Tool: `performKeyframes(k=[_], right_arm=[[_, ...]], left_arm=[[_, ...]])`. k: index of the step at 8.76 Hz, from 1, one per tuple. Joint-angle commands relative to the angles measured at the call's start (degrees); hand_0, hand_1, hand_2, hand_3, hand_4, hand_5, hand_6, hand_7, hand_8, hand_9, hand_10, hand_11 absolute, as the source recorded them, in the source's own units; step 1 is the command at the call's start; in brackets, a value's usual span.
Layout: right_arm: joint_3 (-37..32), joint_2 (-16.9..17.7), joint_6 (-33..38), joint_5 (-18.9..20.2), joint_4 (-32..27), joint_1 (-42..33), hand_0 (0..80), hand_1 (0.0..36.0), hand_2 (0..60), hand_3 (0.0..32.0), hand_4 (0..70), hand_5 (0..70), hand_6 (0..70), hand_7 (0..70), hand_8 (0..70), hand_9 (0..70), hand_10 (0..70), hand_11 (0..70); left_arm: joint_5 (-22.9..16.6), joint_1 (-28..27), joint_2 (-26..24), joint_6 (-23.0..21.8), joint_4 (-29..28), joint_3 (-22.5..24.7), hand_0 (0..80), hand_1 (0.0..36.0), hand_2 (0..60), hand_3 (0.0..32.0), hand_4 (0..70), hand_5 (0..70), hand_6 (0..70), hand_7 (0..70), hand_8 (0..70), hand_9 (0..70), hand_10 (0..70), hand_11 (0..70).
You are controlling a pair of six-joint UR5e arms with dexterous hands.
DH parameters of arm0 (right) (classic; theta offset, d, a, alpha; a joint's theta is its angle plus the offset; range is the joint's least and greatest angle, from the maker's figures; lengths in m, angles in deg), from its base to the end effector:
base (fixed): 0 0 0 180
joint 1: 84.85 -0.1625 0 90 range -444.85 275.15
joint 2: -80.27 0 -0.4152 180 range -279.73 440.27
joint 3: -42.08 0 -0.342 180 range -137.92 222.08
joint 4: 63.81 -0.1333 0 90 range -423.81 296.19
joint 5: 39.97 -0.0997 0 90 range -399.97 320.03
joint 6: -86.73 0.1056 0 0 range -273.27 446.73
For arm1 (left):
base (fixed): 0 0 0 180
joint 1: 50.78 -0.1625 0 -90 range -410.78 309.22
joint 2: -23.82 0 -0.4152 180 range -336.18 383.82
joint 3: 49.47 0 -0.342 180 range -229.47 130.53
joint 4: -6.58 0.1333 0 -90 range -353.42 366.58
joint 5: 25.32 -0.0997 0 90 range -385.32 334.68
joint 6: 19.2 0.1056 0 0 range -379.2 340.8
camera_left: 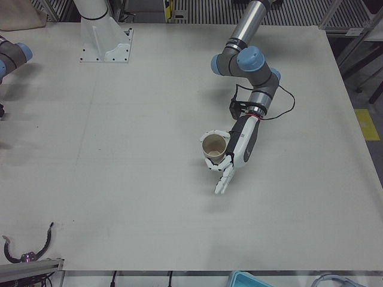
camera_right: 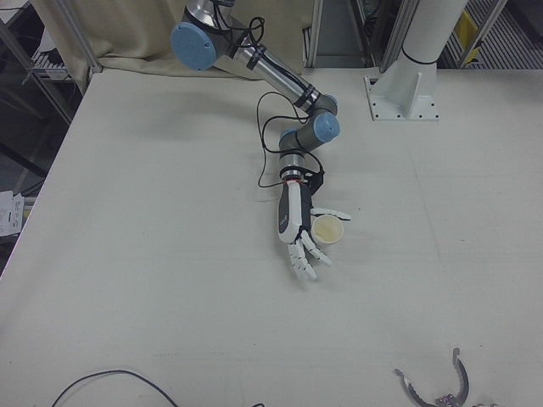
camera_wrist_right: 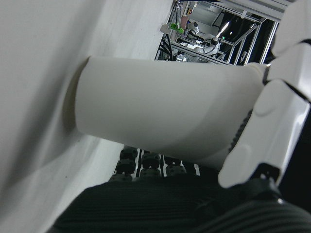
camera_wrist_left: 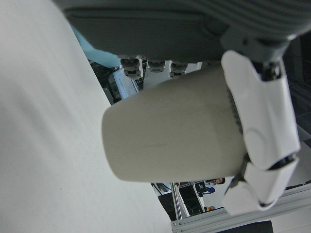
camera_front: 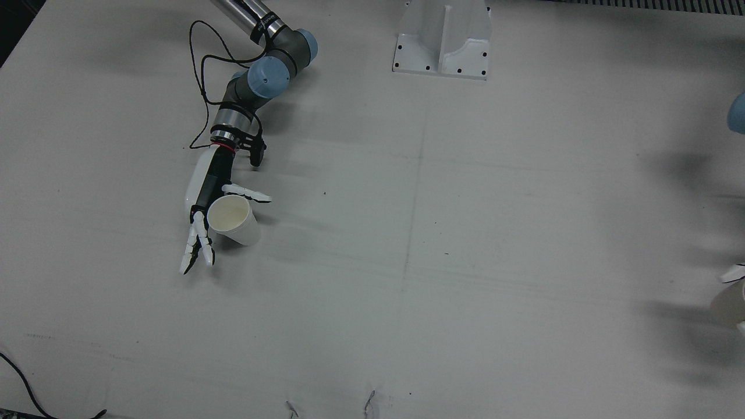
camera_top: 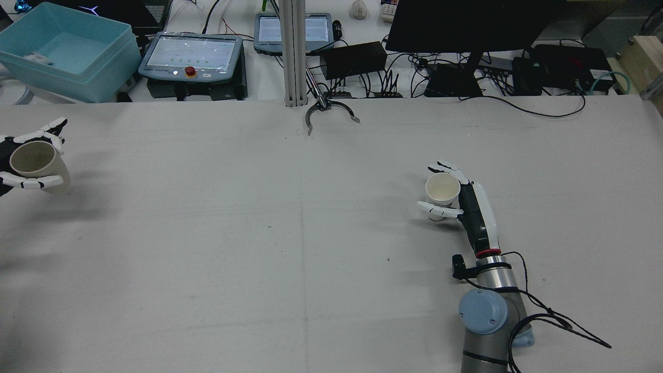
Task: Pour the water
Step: 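Lift both cups and bring them together above the table center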
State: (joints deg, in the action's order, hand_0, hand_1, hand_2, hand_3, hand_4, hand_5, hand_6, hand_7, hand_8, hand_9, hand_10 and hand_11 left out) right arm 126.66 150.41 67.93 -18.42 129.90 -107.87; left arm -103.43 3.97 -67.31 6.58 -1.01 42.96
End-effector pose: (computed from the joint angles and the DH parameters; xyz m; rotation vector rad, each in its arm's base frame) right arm -0.3810 -0.4134 0.5669 0.3560 -2.0620 2.0608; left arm 0.1447 -0.4735 0.6342 0.0058 2.0975 -1.5907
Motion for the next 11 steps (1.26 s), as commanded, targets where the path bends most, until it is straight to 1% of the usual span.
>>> performKeyframes(k=[1,2,3,4,5,6,7,8,9,11], right_arm=[[-0.02,-1.23,-1.07,0.08,0.17,-0.01,46.9,9.2,15.8,0.0,23.3,57.9,40.4,63.6,42.1,59.8,22.0,32.3],[0.06,-1.4,-1.33,0.17,0.17,-0.01,46.9,9.7,22.6,0.0,25.6,70.0,49.5,70.0,51.0,70.0,26.2,38.3],[0.06,-1.49,-1.59,0.25,0.17,-0.01,46.2,12.1,39.4,0.0,25.9,70.0,56.4,70.0,56.7,70.0,29.4,42.6],[0.76,-1.49,-1.59,0.34,0.35,-0.09,45.6,13.0,48.8,0.0,26.6,70.0,59.9,70.0,59.0,70.0,31.0,44.6],[1.55,-1.49,-1.68,0.43,0.44,-0.88,45.4,13.7,52.3,0.0,26.7,70.0,59.8,70.0,58.4,70.0,30.8,44.4],[3.21,-1.14,-1.77,0.69,0.53,-1.93,45.5,15.1,57.1,0.0,26.3,70.0,59.8,70.0,58.0,70.0,30.5,44.0],[5.58,-0.27,-2.03,0.69,0.7,-3.16,45.6,16.8,60.0,0.0,25.2,70.0,59.3,70.0,57.1,70.0,29.7,43.2],[8.64,1.13,-2.21,0.69,0.88,-4.13,45.9,17.4,60.0,0.0,24.3,70.0,58.3,70.0,56.1,70.0,29.1,42.5],[10.68,2.01,-2.65,2.09,1.05,-5.62,46.1,17.9,60.0,0.0,23.5,70.0,57.4,70.0,55.1,70.0,28.4,41.6],[13.58,2.64,-4.57,6.83,1.23,-9.74,46.6,18.6,59.9,0.0,22.5,70.0,56.3,70.0,53.6,70.0,27.4,40.4]], left_arm=[[0.06,0.0,-0.1,-0.03,-0.23,-0.76,42.7,36.0,60.0,0.0,29.1,55.4,2.4,7.5,1.9,3.7,4.3,8.2],[0.06,0.0,-0.1,-0.03,-0.67,-1.37,42.5,36.0,60.0,0.0,29.0,55.3,2.4,7.4,2.0,3.7,4.3,8.2],[0.06,0.0,-0.18,-0.03,-0.76,-1.55,42.4,36.0,60.0,0.0,29.0,55.0,2.3,7.3,2.0,3.7,4.3,8.2],[-0.02,-0.09,-0.45,-0.03,-0.85,-1.38,42.8,36.0,60.0,0.0,29.2,55.0,2.3,7.4,2.0,3.7,4.4,8.3],[-0.11,-0.09,-1.75,-0.03,-0.68,-0.77,42.5,36.0,60.0,0.0,29.3,55.3,2.4,7.5,2.0,3.8,4.4,8.3],[-0.37,-0.09,-4.38,-0.03,0.98,0.11,42.5,36.0,60.0,0.0,29.5,56.5,2.5,7.6,2.0,3.8,4.5,8.5],[-0.46,-0.35,-8.32,0.05,3.17,0.2,42.8,36.0,60.0,0.0,30.1,57.5,2.7,7.9,1.9,3.7,4.4,8.5],[-1.33,-2.01,-13.49,0.14,5.98,0.2,42.6,36.0,60.0,0.0,30.6,58.7,3.0,8.3,1.9,3.8,4.4,8.5],[-2.3,-5.59,-18.5,0.14,9.31,0.03,42.8,36.0,60.0,0.0,30.8,58.8,3.2,8.6,2.0,3.9,4.5,8.7],[-2.22,-12.18,-26.17,0.32,14.59,-0.58,43.1,36.0,60.0,0.0,30.6,59.4,3.4,8.9,2.0,3.9,4.6,8.8]])
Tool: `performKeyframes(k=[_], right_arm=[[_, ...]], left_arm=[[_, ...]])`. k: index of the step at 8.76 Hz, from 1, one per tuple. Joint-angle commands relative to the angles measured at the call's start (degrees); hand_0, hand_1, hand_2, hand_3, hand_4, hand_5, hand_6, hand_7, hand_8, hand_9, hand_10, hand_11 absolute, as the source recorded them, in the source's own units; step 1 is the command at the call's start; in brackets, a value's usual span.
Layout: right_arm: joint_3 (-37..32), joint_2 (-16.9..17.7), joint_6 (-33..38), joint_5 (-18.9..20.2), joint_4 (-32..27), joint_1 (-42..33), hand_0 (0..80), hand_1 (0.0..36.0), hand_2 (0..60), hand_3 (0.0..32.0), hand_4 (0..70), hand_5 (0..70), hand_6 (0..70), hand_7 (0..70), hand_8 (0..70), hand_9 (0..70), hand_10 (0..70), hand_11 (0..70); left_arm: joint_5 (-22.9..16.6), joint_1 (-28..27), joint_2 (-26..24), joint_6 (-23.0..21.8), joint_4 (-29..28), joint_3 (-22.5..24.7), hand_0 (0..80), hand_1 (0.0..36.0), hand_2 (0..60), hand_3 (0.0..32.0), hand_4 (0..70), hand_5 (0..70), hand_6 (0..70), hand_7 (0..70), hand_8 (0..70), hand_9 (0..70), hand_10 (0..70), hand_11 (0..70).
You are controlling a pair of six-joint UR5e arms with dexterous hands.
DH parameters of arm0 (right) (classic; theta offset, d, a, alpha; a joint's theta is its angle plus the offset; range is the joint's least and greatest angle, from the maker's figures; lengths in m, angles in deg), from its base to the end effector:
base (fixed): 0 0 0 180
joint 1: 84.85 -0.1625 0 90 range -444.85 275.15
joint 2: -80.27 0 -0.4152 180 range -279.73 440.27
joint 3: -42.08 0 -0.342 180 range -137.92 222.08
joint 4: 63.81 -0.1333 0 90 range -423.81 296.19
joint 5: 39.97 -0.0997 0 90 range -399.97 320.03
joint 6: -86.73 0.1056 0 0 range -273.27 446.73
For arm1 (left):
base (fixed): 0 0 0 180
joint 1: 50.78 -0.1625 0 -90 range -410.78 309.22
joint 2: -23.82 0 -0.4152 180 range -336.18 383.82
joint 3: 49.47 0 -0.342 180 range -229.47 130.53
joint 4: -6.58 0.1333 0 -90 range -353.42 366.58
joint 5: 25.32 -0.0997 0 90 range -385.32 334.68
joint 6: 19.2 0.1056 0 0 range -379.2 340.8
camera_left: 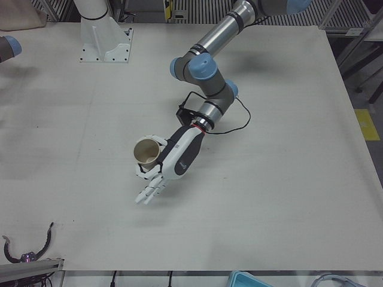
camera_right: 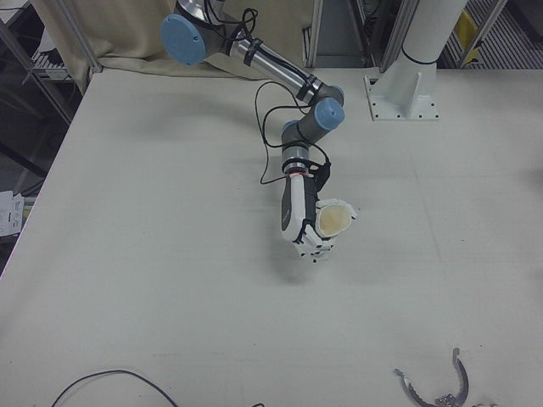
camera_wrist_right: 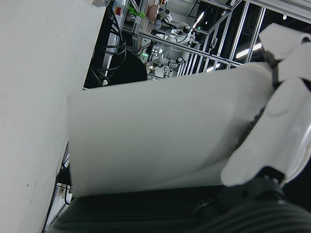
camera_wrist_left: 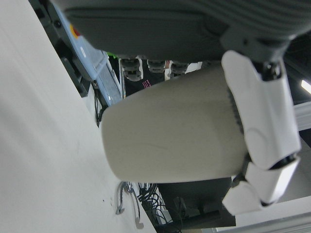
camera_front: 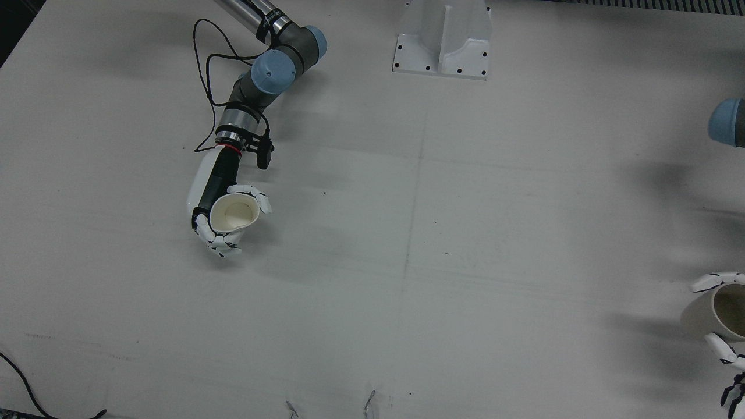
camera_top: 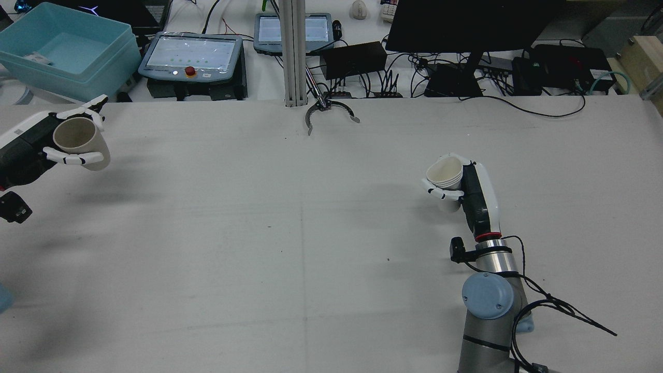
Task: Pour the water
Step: 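Lift both cups and bring them together above the table center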
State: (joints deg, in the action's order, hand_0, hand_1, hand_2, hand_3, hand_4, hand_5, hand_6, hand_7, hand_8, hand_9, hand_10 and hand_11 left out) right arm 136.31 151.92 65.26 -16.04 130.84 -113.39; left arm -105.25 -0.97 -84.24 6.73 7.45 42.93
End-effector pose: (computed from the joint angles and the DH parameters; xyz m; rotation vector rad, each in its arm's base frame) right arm -0.3318 -0.4421 0.5181 0.3644 -2.1741 2.0773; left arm 0.2587 -0.5414 0.4968 -0.1381 2.2124 -1.4146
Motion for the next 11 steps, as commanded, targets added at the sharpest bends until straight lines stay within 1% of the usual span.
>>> performKeyframes(k=[1,2,3,4,5,6,7,8,9,10,11], right_arm=[[5.43,1.3,-2.95,5.85,0.37,-5.02,46.8,18.6,58.1,0.0,21.8,70.0,55.7,70.0,53.0,70.0,27.1,40.1],[6.58,1.3,-4.01,6.82,0.37,-5.55,47.1,18.5,56.8,0.0,20.9,70.0,54.9,70.0,52.5,70.0,26.8,39.8],[7.2,1.3,-5.58,8.75,0.37,-6.52,47.1,18.7,56.2,0.0,20.5,70.0,54.4,70.0,52.0,70.0,26.5,39.4],[8.77,1.3,-8.03,10.59,0.37,-7.57,47.3,19.0,56.5,0.0,20.2,70.0,54.1,70.0,51.6,70.0,26.3,39.1],[10.96,1.3,-11.54,13.05,0.37,-9.06,47.4,19.1,56.2,0.0,19.6,70.0,53.7,70.0,51.5,70.0,26.3,39.1],[12.46,1.21,-13.92,14.9,0.46,-10.38,47.4,19.2,56.5,0.0,19.0,70.0,53.3,70.0,51.2,70.0,26.2,39.0],[15.0,1.04,-17.43,15.87,0.37,-10.91,47.1,18.9,56.0,0.0,18.7,70.0,52.8,70.0,50.9,70.0,26.2,39.0],[19.73,0.51,-25.73,17.88,0.37,-10.92,47.2,19.0,56.2,0.0,18.7,70.0,52.5,70.0,50.9,70.0,26.4,39.3],[25.86,-0.88,-38.08,21.73,0.37,-10.92,47.4,19.7,58.7,0.0,18.8,70.0,53.1,70.0,51.1,70.0,26.5,39.4],[30.62,-2.99,-48.99,25.17,0.46,-11.01,47.9,21.9,60.0,0.0,19.3,70.0,54.7,70.0,51.8,70.0,27.4,40.8],[32.15,-3.79,-53.8,26.77,0.46,-10.75,48.3,23.0,60.0,0.0,20.1,70.0,55.7,70.0,52.3,70.0,28.6,42.4]], left_arm=[[-0.41,-9.88,-12.67,1.65,7.72,-0.64,42.3,36.0,60.0,0.0,30.3,60.3,3.6,9.2,2.2,4.2,4.7,9.0],[-0.49,-11.91,-15.75,2.88,9.65,-0.46,41.5,36.0,60.0,0.0,30.2,60.4,3.6,9.1,2.2,4.2,4.8,9.2],[-0.41,-14.89,-18.3,3.15,11.15,-0.72,41.8,36.0,60.0,0.0,29.9,60.7,3.7,9.3,2.1,4.2,4.8,9.1],[-0.41,-16.75,-20.07,3.85,12.38,-0.64,41.7,36.0,60.0,0.0,29.5,60.2,3.7,9.2,2.1,4.2,4.7,8.9],[-0.41,-18.77,-22.35,5.86,13.44,-0.55,41.9,36.0,60.0,0.0,29.6,60.1,3.7,9.4,2.0,4.1,4.6,8.9],[-0.23,-21.83,-23.15,6.14,13.71,-0.81,42.4,36.0,60.0,0.0,29.7,60.6,3.7,9.3,2.0,4.0,4.6,8.8],[-0.14,-22.38,-24.38,7.19,14.32,-0.99,42.4,36.0,60.0,0.0,29.3,59.7,3.6,9.2,2.0,4.1,4.6,8.8],[-0.14,-22.48,-24.74,7.55,14.5,-0.99,42.7,36.0,60.0,0.0,29.6,60.4,3.8,9.5,2.1,4.3,4.6,8.8],[-0.23,-22.48,-24.66,7.46,14.59,-0.99,42.5,36.0,60.0,0.0,29.6,60.4,3.8,9.6,2.0,4.2,4.6,8.8],[-0.23,-22.39,-24.66,7.46,14.68,-0.99,42.8,36.0,60.0,0.0,29.6,60.6,3.9,9.7,2.1,4.3,4.6,8.9],[-0.23,-22.3,-24.66,7.46,14.68,-0.99,43.0,36.0,60.0,0.0,29.6,60.2,3.9,9.6,2.1,4.2,4.6,8.9]])
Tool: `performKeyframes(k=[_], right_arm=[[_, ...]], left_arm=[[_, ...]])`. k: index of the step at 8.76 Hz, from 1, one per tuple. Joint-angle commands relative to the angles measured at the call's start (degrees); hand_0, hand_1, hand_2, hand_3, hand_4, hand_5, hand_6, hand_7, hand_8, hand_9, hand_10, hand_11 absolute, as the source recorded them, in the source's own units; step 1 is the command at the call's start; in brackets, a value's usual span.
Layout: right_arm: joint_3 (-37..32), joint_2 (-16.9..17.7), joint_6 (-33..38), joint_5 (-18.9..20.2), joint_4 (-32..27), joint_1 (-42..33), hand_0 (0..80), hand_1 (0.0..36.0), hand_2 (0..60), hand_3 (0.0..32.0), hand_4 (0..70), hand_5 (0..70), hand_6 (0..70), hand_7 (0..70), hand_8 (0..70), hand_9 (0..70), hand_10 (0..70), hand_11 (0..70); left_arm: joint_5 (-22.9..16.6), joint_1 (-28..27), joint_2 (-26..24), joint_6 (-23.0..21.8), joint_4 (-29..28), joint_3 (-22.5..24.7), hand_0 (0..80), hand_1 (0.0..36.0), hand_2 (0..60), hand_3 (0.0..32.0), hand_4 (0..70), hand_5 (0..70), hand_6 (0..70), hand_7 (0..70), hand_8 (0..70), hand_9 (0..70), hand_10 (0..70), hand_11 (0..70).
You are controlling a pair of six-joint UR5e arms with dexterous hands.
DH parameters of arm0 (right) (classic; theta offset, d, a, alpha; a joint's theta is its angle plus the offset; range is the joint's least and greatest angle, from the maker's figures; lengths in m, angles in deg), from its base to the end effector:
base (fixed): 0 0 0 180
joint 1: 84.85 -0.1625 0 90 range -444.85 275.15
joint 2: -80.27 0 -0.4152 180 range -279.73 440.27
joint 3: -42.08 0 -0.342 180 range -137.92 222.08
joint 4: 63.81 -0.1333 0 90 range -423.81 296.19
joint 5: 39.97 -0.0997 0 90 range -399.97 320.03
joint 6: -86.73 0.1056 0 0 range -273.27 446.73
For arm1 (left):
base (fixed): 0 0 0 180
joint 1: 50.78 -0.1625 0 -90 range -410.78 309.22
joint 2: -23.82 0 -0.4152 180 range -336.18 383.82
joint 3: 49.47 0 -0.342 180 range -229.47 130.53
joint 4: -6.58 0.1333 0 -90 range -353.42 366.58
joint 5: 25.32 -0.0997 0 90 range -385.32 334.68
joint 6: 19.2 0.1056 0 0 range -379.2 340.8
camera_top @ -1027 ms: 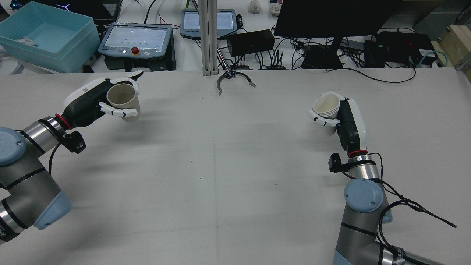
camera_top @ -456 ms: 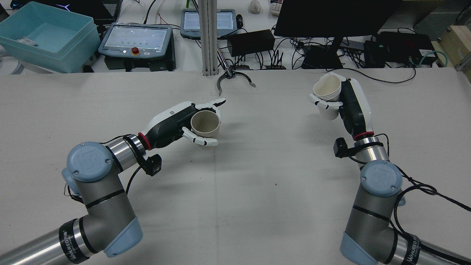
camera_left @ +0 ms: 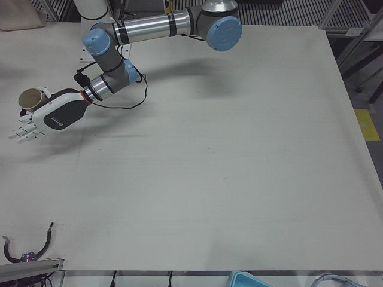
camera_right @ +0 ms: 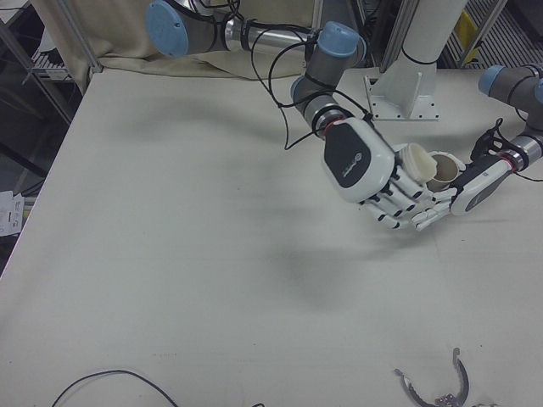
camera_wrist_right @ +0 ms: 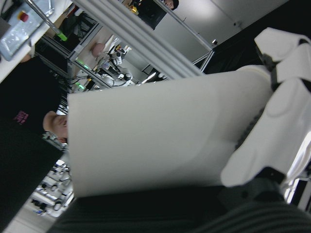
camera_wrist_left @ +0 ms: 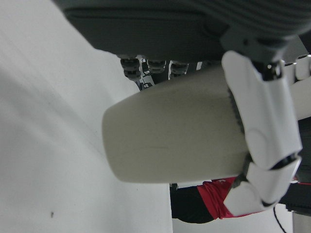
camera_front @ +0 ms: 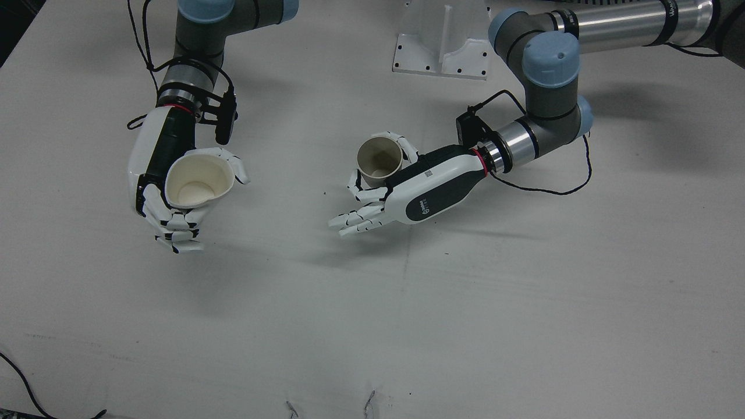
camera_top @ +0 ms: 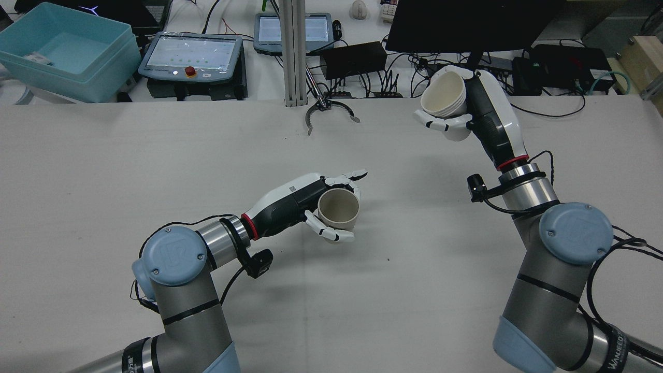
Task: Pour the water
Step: 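Lift both cups and bring them together above the table center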
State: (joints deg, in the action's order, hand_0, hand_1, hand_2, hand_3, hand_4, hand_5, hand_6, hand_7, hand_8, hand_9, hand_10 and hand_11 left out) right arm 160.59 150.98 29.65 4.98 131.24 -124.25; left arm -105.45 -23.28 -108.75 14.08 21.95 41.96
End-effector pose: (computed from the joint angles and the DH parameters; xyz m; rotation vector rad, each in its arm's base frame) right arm -0.2416 -0.4677 0.3445 0.6548 -2.2846 1.5226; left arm 0.5208 -0.4418 0.2684 -0.4547 2.2001 -1.0365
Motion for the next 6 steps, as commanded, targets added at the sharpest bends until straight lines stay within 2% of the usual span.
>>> performKeyframes(k=[1,2,3,4,5,6], right_arm=[[8.14,-3.64,-20.34,7.33,0.5,0.46,48.7,24.7,60.0,0.0,21.2,70.0,56.2,70.0,52.6,70.0,29.6,43.7],[7.62,-5.91,-23.23,10.05,4.16,1.16,49.3,26.4,60.0,0.0,22.3,70.0,56.7,70.0,52.3,70.0,30.0,44.4],[6.83,-8.81,-24.82,11.12,10.02,2.82,49.5,23.9,60.0,0.0,22.8,70.0,55.9,70.0,50.8,70.0,29.2,43.3],[5.09,-9.71,-24.93,11.83,12.61,3.45,50.2,24.1,60.0,0.0,24.1,70.0,57.0,70.0,50.3,70.0,28.7,42.6],[4.02,-9.89,-24.93,13.83,12.89,5.02,51.5,28.1,60.0,0.0,25.8,70.0,57.7,70.0,50.4,70.0,28.9,43.0],[4.54,-10.41,-24.93,14.11,14.72,6.34,52.3,30.2,60.0,0.0,27.0,70.0,57.6,70.0,49.9,69.1,28.6,42.8]], left_arm=[[-0.02,-0.08,-0.06,0.12,0.09,0.06,42.7,36.0,60.0,0.0,29.5,59.9,3.8,9.3,2.0,4.1,4.6,8.8],[-0.02,-0.08,-0.06,0.2,0.09,0.06,42.8,36.0,60.0,0.0,29.3,59.7,3.6,9.1,1.9,4.0,4.5,8.7],[-0.02,0.18,0.03,0.21,0.09,-0.03,42.7,36.0,60.0,0.0,29.1,59.5,3.6,9.0,1.9,4.0,4.5,8.7],[-0.02,0.35,0.12,0.21,0.0,-0.03,42.5,36.0,60.0,0.0,28.9,59.2,3.5,8.9,1.9,3.9,4.6,8.8],[-0.02,0.27,0.12,0.29,-0.34,-0.37,41.8,36.0,60.0,0.0,28.6,58.6,3.3,8.4,2.0,3.9,4.7,8.8],[-0.02,0.7,0.29,0.21,-0.78,-0.99,41.7,36.0,60.0,0.0,28.3,58.5,3.1,8.0,2.1,3.9,4.7,8.8]])
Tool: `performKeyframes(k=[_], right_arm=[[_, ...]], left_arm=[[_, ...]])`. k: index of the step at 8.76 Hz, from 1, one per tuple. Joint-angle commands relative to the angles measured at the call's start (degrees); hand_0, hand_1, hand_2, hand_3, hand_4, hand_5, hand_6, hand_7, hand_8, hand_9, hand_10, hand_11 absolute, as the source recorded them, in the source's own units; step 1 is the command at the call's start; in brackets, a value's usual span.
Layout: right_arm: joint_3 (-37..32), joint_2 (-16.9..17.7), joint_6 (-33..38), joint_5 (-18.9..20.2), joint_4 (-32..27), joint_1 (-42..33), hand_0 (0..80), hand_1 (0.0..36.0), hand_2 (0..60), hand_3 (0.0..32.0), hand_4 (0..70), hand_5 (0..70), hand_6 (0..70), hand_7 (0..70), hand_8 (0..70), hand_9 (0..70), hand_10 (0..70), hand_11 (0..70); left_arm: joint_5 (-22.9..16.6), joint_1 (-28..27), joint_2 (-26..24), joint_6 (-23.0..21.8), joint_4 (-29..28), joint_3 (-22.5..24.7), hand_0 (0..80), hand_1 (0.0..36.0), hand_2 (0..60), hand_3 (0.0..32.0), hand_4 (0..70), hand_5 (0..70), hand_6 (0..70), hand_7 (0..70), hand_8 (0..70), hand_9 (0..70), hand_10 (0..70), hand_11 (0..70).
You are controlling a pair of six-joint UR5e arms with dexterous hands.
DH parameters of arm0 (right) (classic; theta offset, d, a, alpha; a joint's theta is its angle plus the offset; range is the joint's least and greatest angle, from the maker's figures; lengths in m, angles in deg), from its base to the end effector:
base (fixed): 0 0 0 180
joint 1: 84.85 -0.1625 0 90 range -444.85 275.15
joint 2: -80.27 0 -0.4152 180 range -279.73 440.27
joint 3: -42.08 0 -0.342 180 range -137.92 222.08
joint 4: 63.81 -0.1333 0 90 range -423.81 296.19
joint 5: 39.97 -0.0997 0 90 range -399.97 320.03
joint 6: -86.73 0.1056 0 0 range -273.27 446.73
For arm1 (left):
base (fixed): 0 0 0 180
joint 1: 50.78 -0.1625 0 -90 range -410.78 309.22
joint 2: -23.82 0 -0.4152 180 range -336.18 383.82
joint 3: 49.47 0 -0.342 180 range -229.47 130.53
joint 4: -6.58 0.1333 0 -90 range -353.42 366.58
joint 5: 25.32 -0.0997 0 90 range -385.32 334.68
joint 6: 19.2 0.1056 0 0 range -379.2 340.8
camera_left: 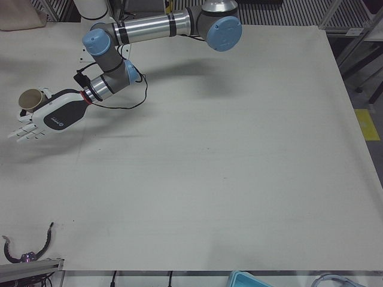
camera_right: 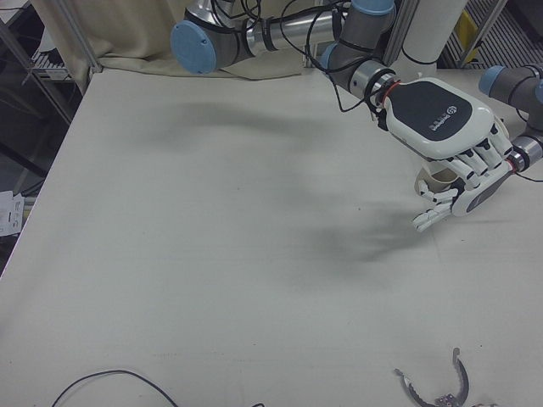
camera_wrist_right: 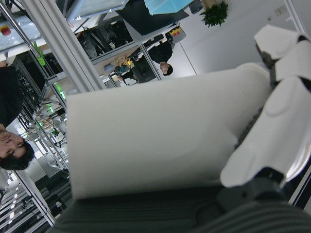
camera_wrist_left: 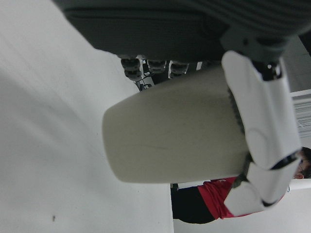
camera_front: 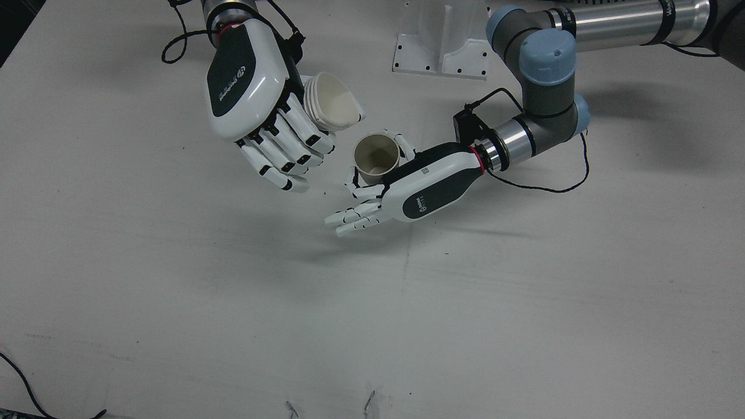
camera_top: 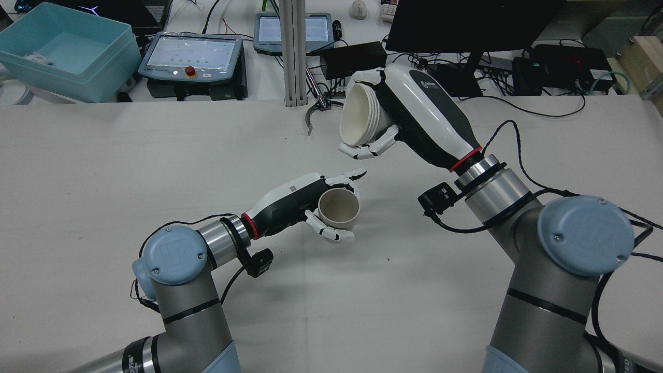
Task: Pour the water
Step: 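Tilt the right hand's cup over the left hand's cup to pour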
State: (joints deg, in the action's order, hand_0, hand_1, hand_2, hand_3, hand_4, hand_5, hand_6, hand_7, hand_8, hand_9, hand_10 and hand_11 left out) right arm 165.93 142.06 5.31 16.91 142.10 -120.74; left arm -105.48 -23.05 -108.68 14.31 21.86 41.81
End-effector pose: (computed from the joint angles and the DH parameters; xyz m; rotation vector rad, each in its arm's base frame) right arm -0.2824 -0.4401 0.2546 0.8660 -2.1177 1.0574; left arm 0.5195 -0.4441 0.2700 -0.4454 2.1994 -1.0372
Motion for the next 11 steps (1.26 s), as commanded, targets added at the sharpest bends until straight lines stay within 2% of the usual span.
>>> performKeyframes(k=[1,2,4,6,8,9,10,11], right_arm=[[-0.54,-2.97,-0.58,2.18,8.49,3.01,54.1,32.2,60.0,0.0,29.3,70.0,59.3,70.0,50.7,70.0,29.4,43.9],[-0.36,-3.6,-0.58,2.18,12.8,3.02,56.3,35.7,60.0,0.0,31.5,70.0,61.2,70.0,51.7,70.0,30.3,45.3],[-0.71,-3.52,-0.5,2.27,16.44,3.1,59.4,36.0,60.0,0.0,33.4,70.0,60.8,70.0,50.9,69.5,28.9,43.9],[-0.97,-3.43,-0.41,2.27,16.63,3.19,58.7,36.0,60.0,0.0,32.9,70.0,59.6,70.0,49.6,67.7,28.2,43.0],[-1.06,-2.9,3.34,1.22,16.45,0.58,57.8,36.0,60.0,0.0,32.5,70.0,59.0,70.0,49.3,67.2,28.3,43.1],[-1.76,-0.99,10.77,-0.79,15.75,-1.97,54.8,35.9,60.0,0.0,30.4,70.0,57.6,70.0,48.9,66.8,28.4,42.8],[-3.94,1.21,21.02,-5.33,14.35,-3.21,53.7,34.6,60.0,0.0,29.6,70.0,56.8,70.0,49.0,67.0,29.1,43.6],[-8.22,1.84,30.96,-6.51,11.9,-5.4,52.3,32.3,60.0,0.0,29.1,70.0,56.1,70.0,49.5,67.8,29.9,44.6]], left_arm=[[0.0,1.26,0.4,-0.03,-1.13,-0.93,41.4,36.0,60.0,0.0,28.1,58.2,3.2,8.0,2.0,3.9,4.7,8.8],[-0.09,1.88,0.4,-0.03,-1.3,-1.02,41.1,36.0,60.0,0.0,27.9,58.3,3.1,7.9,2.0,3.9,4.7,8.8],[-0.09,1.88,0.49,-0.03,-1.39,-1.19,41.1,36.0,60.0,0.0,27.7,57.4,2.8,7.3,1.9,3.7,4.7,8.8],[-0.18,2.4,0.4,-0.29,-1.31,-1.02,40.8,36.0,60.0,0.0,27.5,57.3,2.8,7.3,2.0,3.7,4.7,8.8],[-0.26,7.82,1.09,-2.56,-0.96,-0.49,41.3,36.0,60.0,0.0,27.8,57.4,2.8,7.3,1.9,3.6,4.5,8.6],[-0.26,11.69,3.8,-5.36,-0.87,-0.41,41.8,36.0,60.0,0.0,27.9,57.4,2.7,7.3,1.8,3.4,4.5,8.5],[-0.18,15.73,6.61,-7.48,-0.87,-0.06,41.9,36.0,60.0,0.0,27.7,57.0,2.5,7.2,1.8,3.4,4.4,8.4],[-0.18,18.64,10.64,-8.98,-0.87,1.69,42.2,36.0,60.0,0.0,27.8,57.7,2.5,7.3,1.8,3.5,4.4,8.4]])
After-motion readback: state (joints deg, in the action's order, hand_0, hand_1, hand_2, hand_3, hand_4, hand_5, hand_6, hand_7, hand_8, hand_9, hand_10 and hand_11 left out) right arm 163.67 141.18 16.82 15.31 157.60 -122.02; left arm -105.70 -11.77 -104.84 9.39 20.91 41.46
